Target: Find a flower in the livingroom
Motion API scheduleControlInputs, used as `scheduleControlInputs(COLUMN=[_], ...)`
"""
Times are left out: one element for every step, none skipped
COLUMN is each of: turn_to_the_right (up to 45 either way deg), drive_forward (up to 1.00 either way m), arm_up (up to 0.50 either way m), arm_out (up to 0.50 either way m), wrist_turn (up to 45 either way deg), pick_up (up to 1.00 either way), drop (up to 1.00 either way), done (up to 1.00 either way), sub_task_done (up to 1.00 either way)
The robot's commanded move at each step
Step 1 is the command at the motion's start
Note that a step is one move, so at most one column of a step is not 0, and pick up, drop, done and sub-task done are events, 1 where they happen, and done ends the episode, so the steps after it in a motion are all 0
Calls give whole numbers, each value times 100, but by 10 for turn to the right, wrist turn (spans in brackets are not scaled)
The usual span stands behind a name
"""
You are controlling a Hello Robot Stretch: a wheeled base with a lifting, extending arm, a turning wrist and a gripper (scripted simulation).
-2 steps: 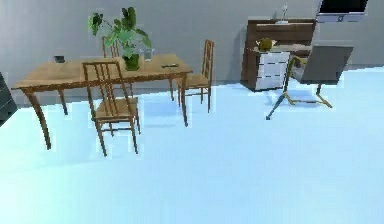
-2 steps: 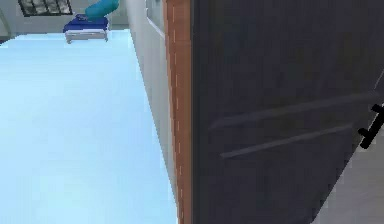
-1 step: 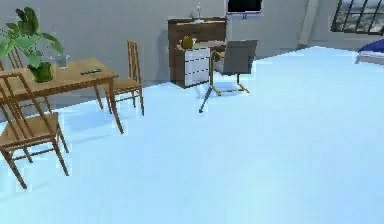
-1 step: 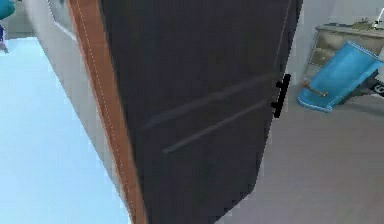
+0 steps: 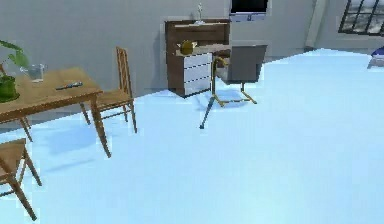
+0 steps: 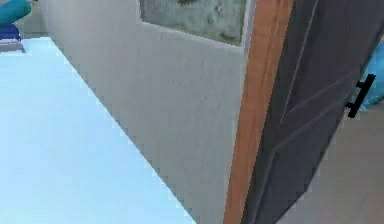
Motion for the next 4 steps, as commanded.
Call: scheduleControlInputs(turn_to_the_right=[300, 0, 30, 60], drive_forward=[0, 100, 0, 0], arm_up=[0, 0, 0, 0], arm_out=[0, 0, 0, 0], wrist_turn=[0, 0, 0, 0], pick_up=[0, 0, 0, 0], drop=[0, 0, 0, 0], done=[0, 0, 0, 0], sub_task_done=[0, 0, 0, 0])
